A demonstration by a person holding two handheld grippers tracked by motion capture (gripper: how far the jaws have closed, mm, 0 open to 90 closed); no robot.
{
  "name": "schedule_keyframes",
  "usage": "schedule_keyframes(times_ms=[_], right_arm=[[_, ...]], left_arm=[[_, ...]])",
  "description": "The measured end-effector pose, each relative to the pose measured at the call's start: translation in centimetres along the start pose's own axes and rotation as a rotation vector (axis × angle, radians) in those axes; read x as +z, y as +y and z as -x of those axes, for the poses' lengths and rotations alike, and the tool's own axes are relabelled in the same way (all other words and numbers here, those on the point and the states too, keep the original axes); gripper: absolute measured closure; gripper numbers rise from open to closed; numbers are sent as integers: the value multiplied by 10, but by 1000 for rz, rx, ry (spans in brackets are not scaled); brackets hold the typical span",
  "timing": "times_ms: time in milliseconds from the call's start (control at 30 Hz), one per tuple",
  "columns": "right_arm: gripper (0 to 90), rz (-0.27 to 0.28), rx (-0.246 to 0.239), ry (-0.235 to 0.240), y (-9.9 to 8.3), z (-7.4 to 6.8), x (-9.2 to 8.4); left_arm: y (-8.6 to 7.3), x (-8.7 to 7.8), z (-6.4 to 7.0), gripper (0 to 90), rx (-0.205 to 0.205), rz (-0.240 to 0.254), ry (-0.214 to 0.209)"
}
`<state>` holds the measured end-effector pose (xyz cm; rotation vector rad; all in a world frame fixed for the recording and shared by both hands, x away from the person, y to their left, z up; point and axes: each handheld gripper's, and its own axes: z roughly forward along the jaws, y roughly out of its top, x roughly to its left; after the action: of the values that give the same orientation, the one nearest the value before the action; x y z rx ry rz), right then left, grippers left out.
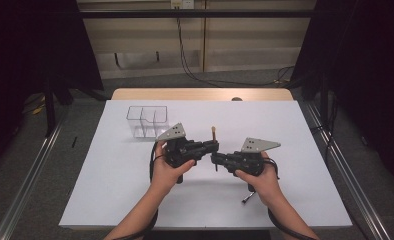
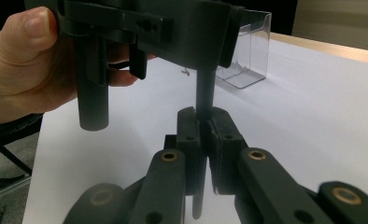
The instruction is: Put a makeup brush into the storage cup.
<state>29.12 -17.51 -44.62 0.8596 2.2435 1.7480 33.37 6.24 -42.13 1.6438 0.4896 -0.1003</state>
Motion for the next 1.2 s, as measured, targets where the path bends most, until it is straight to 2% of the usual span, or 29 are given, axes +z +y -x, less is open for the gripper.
schedule_keyframes(times_ms=[100, 233, 300, 400, 500, 633, 767, 967, 1200], right_arm=[[838, 3, 4, 3, 1, -1, 1], [821, 10, -1, 12, 1, -3, 2], [792, 11, -3, 12, 0, -3, 2], [674, 14, -4, 29, -1, -4, 2], [544, 8, -26, 40, 0, -3, 2], [361, 7, -11, 50, 2, 0, -2], [203, -9, -5, 19, 4, 3, -7], [95, -18, -28, -3, 4, 4, -14], [60, -34, -40, -43, 1, 7, -24]], left_arm=[[0, 0, 1, 819, 5, 11, 0], [0, -1, 3, 833, 33, 11, 5], [0, -1, 4, 834, 38, 14, -2], [2, -1, 5, 835, 48, 13, -5], [3, -3, 5, 835, 54, 11, 1], [5, -6, 4, 835, 52, 21, 9], [7, -9, 3, 834, 49, 33, 11], [9, -13, 2, 835, 58, 34, 26], [11, -17, 1, 835, 70, 29, 41]])
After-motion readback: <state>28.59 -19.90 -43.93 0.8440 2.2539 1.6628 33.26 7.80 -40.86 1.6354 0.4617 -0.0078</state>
